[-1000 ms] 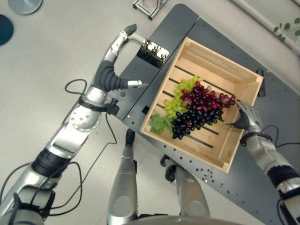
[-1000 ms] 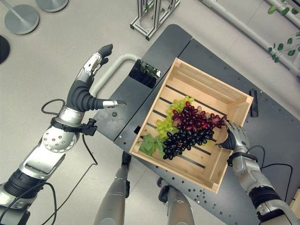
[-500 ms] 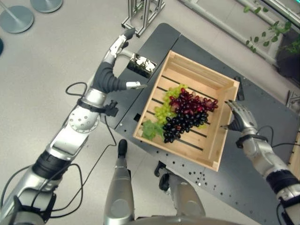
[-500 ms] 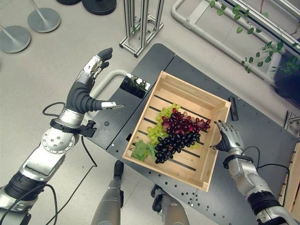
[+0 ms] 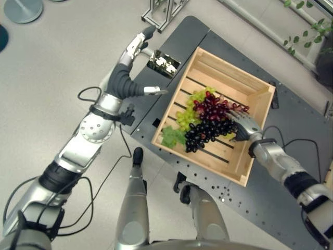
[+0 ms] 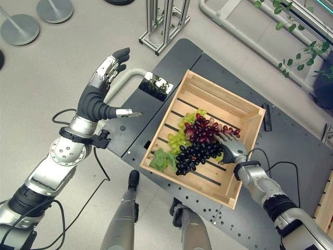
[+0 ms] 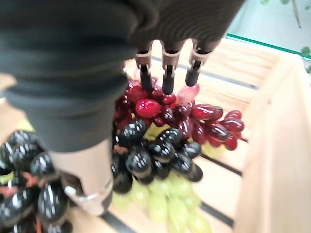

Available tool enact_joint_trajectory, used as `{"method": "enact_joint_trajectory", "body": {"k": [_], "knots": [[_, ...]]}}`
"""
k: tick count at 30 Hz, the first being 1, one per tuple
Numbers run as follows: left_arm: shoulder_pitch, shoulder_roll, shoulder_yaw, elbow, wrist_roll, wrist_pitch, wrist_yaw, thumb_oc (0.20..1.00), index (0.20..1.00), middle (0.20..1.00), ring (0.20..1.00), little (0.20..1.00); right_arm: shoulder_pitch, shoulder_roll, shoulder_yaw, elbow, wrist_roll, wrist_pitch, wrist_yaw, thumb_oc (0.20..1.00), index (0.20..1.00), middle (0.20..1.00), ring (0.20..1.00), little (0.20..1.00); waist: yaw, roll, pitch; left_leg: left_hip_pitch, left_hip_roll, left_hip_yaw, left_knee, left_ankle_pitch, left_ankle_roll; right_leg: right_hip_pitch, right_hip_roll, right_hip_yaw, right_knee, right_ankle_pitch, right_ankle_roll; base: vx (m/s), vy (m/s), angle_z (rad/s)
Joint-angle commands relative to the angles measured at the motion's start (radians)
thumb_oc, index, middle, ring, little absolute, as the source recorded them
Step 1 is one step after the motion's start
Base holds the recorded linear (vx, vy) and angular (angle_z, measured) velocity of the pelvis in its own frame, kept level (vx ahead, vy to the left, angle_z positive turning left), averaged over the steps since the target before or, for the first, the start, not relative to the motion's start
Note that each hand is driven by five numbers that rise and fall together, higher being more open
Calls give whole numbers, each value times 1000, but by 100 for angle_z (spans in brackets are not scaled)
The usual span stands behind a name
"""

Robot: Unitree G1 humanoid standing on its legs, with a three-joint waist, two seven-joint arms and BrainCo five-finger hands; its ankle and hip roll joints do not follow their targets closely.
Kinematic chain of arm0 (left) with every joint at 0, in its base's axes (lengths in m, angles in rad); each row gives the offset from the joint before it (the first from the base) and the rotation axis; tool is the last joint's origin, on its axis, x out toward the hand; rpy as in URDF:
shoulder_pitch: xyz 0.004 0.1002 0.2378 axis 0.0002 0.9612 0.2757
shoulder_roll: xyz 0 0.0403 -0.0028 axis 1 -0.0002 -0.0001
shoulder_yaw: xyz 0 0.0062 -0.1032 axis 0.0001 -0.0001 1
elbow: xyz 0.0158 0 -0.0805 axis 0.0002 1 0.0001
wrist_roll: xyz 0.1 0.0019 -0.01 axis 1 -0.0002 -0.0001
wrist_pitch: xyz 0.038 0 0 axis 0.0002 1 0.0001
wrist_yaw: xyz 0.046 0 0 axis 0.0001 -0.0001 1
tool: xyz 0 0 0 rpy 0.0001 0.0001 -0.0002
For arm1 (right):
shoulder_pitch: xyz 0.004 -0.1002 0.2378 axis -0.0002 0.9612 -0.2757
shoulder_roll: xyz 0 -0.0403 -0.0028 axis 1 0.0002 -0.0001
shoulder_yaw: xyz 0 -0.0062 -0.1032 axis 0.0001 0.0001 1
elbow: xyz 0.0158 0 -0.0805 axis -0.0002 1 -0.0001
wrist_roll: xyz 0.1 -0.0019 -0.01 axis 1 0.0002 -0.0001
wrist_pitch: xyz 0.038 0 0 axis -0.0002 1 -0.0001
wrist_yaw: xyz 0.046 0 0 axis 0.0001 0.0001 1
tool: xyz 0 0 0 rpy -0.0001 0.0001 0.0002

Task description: Pick up the fruits from the basket on one side to the basket on the other side

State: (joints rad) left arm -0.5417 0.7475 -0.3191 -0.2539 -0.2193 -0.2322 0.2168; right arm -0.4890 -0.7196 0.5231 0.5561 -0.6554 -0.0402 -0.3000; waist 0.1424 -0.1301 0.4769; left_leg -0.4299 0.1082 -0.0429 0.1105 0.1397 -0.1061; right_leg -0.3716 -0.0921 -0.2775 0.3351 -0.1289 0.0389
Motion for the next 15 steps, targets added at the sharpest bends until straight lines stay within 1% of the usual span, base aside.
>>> {"method": "enact_joint_trajectory", "body": {"k": [1, 2, 3, 4, 5, 6, 7, 8, 9, 10, 11, 12, 13, 14, 15], "knots": [[19, -47, 30, -31, -27, -40, -1, 1000, 1000, 1000, 1000, 1000, -7, 0, 17, 3, 25, -3, -23, 1000, 1000, 1000, 1000, 1000, -10, 25, -18, -12, -1, -30, -9, 34, 13, 111, 49, -28, -79, -28, 31, -43, -171, 9], [26, -61, 26, -32, -33, -36, -9, 1000, 1000, 1000, 1000, 1000, 20, -11, -5, -5, 30, -2, -25, 1000, 1000, 1000, 1000, 1000, -29, 35, -23, -6, 1, -10, 2, 23, 14, 121, 38, -53, -83, -30, 26, -61, -127, 23], [29, -79, 17, -31, -37, -30, -23, 1000, 1000, 1000, 1000, 1000, 57, -23, -32, -14, 29, -1, -30, 1000, 1000, 1000, 1000, 1000, -61, 44, -30, 1, 8, 41, 26, 10, 16, 136, 18, -87, -88, -36, 22, -99, -58, 40], [23, -91, 8, -31, -42, -26, -35, 1000, 1000, 1000, 1000, 1000, 78, -25, -53, -17, 28, 4, -32, 1000, 1000, 1000, 1000, 1000, -85, 52, -37, 5, 18, 87, 66, -7, 16, 141, 0, -111, -97, -29, 19, -186, 18, 83], [26, -100, 11, -33, -50, -29, -52, 1000, 1000, 1000, 1000, 1000, 92, 1, -68, -23, 27, 13, -29, 1000, 1000, 1000, 1000, 1000, -96, 46, -53, 34, -20, 49, 158, -97, 20, 152, -24, -107, -120, -3, 15, -159, 47, 72], [27, -99, 11, -34, -51, -29, -52, 1000, 1000, 1000, 1000, 1000, 93, 1, -68, -24, 26, 14, -28, 1000, 1000, 1000, 1000, 1000, -96, 47, -52, 33, -20, 48, 166, -103, 21, 156, -23, -107, -121, -4, 16, -138, 37, 77], [31, -110, 20, -29, -61, -28, -51, 1000, 1000, 1000, 1000, 1000, 102, 22, -71, -27, 23, 19, -28, 1000, 1000, 1000, 1000, 1000, -100, 41, -65, 84, -56, 16, 218, -181, 34, 178, -31, -90, -130, 12, 15, -29, 16, 50], [31, -110, 20, -29, -61, -28, -51, 1000, 1000, 1000, 1000, 1000, 103, 22, -71, -27, 23, 19, -28, 1000, 1000, 1000, 1000, 1000, -100, 42, -63, 85, -55, 16, 220, -182, 34, 180, -31, -90, -130, 12, 15, -20, 33, 46], [39, -117, 20, -34, -65, -27, -57, 1000, 1000, 1000, 1000, 1000, 112, 32, -75, -30, 22, 21, -25, 1000, 1000, 1000, 1000, 1000, -103, 41, -74, 120, -66, 12, 235, -215, 40, 199, -32, -85, -142, 18, 16, 19, 149, 14], [56, -123, 26, -36, -79, -26, -65, 1000, 1000, 1000, 1000, 1000, 121, 43, -83, -33, 18, 27, -17, 1000, 1000, 1000, 1000, 1000, -107, 48, -97, 196, -85, -9, 236, -254, 43, 216, -40, -82, -153, 42, 24, 15, 228, 15], [64, -125, 32, -37, -81, -26, -67, 1000, 1000, 1000, 1000, 1000, 123, 42, -82, -35, 15, 29, -11, 1000, 1000, 1000, 1000, 1000, -116, 51, -109, 238, -84, -5, 213, -280, 44, 217, -45, -76, -154, 53, 30, -10, 211, 32], [64, -125, 32, -37, -81, -26, -67, 1000, 1000, 1000, 1000, 1000, 124, 42, -82, -36, 15, 29, -11, 1000, 1000, 1000, 1000, 1000, -117, 49, -108, 239, -87, -5, 206, -271, 45, 217, -48, -77, -158, 60, 31, -42, 315, 20], [74, -122, 38, -44, -101, -31, -78, 1000, 1000, 1000, 1000, 1000, 142, 36, -99, -42, 12, 33, -3, 1000, 1000, 1000, 1000, 1000, -142, 65, -136, 288, -70, 21, 106, -257, 48, 213, -62, -73, -163, 85, 56, -46, 329, 2], [84, -125, 44, -47, -115, -30, -90, 1000, 1000, 1000, 1000, 1000, 149, 35, -103, -40, 6, 39, 3, 1000, 1000, 1000, 1000, 1000, -145, 69, -144, 314, -68, 32, 57, -254, 49, 210, -71, -62, -157, 98, 71, -106, 420, -11], [82, -127, 38, -47, -119, -28, -98, 1000, 1000, 1000, 1000, 1000, 150, 39, -107, -38, 0, 45, 6, 1000, 1000, 1000, 1000, 1000, -149, 65, -146, 319, -81, 35, 27, -242, 58, 197, -90, -61, -161, 126, 82, -82, 196, 5]]}}
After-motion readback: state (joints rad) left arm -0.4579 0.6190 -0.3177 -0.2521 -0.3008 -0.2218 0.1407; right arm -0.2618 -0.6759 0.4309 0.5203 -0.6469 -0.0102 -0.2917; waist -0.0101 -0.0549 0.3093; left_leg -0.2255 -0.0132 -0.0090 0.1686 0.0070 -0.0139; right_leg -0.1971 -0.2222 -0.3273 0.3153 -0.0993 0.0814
